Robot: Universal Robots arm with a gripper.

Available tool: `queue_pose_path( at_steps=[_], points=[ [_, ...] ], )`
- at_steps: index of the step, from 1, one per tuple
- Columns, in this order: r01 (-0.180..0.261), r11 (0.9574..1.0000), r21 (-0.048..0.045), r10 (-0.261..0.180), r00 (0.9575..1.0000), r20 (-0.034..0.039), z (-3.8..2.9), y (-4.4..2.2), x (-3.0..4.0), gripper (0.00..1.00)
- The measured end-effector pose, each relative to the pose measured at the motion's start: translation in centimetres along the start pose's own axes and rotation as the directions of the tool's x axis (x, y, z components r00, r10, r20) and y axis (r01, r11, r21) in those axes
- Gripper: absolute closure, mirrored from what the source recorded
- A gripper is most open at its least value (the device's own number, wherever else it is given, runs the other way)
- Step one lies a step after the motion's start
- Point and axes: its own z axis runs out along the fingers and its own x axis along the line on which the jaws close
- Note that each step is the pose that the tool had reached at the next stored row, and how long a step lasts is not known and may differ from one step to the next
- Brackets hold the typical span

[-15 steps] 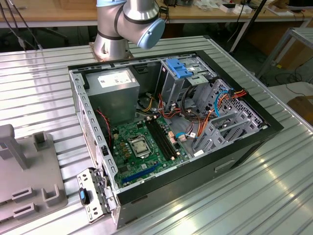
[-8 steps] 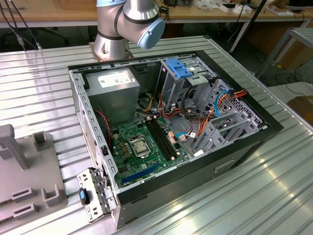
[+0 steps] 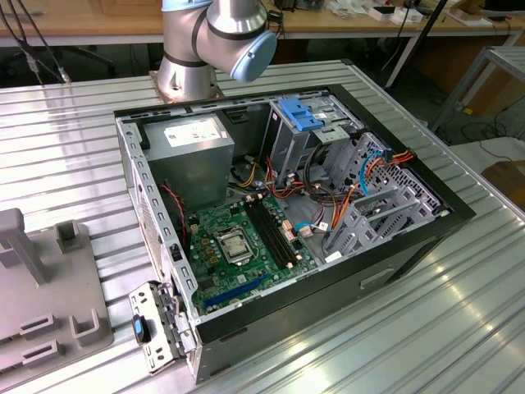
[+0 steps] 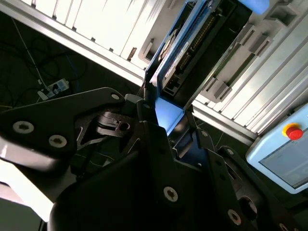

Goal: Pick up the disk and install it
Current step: 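Pick up the disk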

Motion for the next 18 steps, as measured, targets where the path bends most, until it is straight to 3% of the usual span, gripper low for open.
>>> queue_pose_path(
  at_steps=[10,14,18],
  points=[
    [0.000,1.0000,0.0000,0.000,1.0000,0.0001,-2.38,-0.01,-0.04,0.63],
    [0.000,1.0000,-0.0002,0.000,1.0000,-0.0001,-4.15,-0.01,-0.06,0.63],
    [0.000,1.0000,-0.0001,0.000,1.0000,0.0000,-5.29,-0.01,-0.08,0.63]
  ],
)
